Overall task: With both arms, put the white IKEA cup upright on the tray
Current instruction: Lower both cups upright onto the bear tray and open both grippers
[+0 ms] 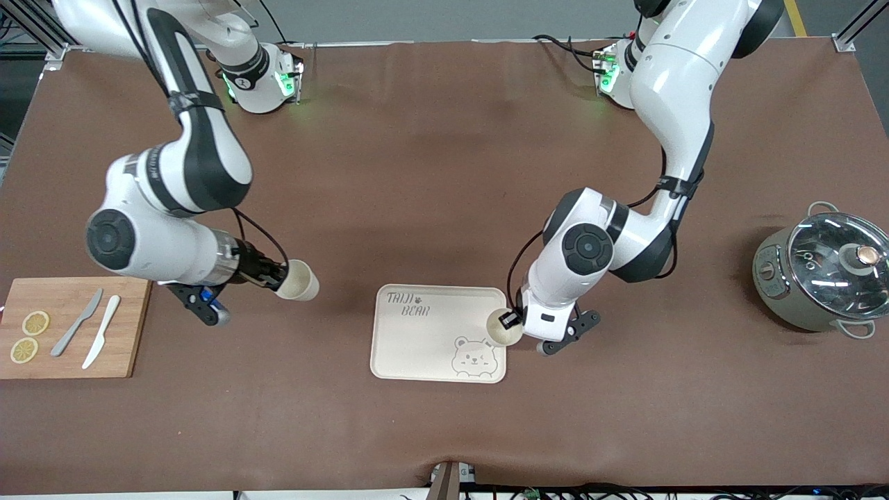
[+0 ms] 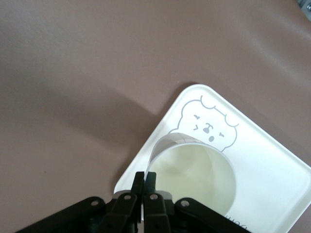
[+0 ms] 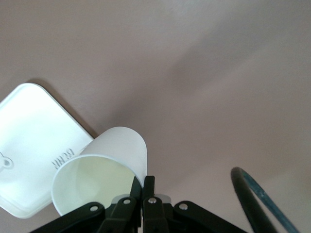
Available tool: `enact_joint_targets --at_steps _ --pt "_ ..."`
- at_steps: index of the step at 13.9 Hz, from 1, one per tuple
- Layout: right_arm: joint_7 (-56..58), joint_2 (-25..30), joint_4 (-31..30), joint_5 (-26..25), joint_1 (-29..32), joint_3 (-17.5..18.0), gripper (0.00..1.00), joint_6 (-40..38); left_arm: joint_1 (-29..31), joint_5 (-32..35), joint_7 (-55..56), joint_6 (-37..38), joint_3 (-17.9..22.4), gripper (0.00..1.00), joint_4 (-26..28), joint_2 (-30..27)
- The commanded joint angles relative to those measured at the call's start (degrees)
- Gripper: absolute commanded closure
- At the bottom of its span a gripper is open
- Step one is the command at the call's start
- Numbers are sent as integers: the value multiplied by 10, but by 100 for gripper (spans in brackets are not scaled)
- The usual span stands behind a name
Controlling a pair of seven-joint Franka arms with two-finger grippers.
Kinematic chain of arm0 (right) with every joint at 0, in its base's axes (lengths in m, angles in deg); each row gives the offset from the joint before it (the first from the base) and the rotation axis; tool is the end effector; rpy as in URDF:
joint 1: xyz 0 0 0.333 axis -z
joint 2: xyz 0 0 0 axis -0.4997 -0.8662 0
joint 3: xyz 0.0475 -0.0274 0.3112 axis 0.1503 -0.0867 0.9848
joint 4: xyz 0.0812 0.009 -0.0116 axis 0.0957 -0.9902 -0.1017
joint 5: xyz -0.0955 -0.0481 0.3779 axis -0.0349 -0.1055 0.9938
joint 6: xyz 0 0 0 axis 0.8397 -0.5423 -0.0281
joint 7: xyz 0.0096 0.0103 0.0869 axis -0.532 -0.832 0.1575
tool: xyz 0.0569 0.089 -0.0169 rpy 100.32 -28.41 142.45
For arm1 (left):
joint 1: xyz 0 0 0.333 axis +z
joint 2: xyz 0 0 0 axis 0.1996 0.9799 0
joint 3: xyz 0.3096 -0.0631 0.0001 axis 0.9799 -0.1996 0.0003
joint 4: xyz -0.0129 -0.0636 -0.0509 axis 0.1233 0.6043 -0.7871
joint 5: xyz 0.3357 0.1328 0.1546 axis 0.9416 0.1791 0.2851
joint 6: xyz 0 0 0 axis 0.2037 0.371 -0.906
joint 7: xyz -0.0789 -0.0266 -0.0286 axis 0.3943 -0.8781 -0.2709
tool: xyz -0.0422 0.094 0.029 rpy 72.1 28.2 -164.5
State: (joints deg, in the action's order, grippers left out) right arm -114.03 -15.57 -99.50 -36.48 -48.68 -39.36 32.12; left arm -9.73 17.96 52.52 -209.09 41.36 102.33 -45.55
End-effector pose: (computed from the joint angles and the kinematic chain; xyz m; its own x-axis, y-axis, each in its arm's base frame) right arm 0.6387 0.2004 0.3841 0.7316 -0.6333 -0.2523 -0.6596 -0.7512 -0.0272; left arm 0.6618 -0.3681 0.2975 0.8424 0.5386 -0.0166 0.5331 -0.8285 0.1712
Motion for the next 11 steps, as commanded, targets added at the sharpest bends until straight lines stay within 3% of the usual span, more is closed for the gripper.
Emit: enact_joint_targets --at_steps 1,5,9,10,11 --pt "-90 -58 63 11 -47 -5 100 19 -16 13 15 -3 7 100 -20 17" --pt "-180 -123 108 11 -87 -5 100 74 -27 13 17 -8 6 100 -15 25" --pt "-225 -160 109 11 -122 -5 100 135 -35 12 22 -8 6 100 -10 38" --pt "-230 -164 109 11 -127 -5 100 135 -35 14 21 -8 6 97 -11 44" --pt "-231 -167 107 12 -127 -5 100 135 -35 14 21 -13 7 73 -13 46"
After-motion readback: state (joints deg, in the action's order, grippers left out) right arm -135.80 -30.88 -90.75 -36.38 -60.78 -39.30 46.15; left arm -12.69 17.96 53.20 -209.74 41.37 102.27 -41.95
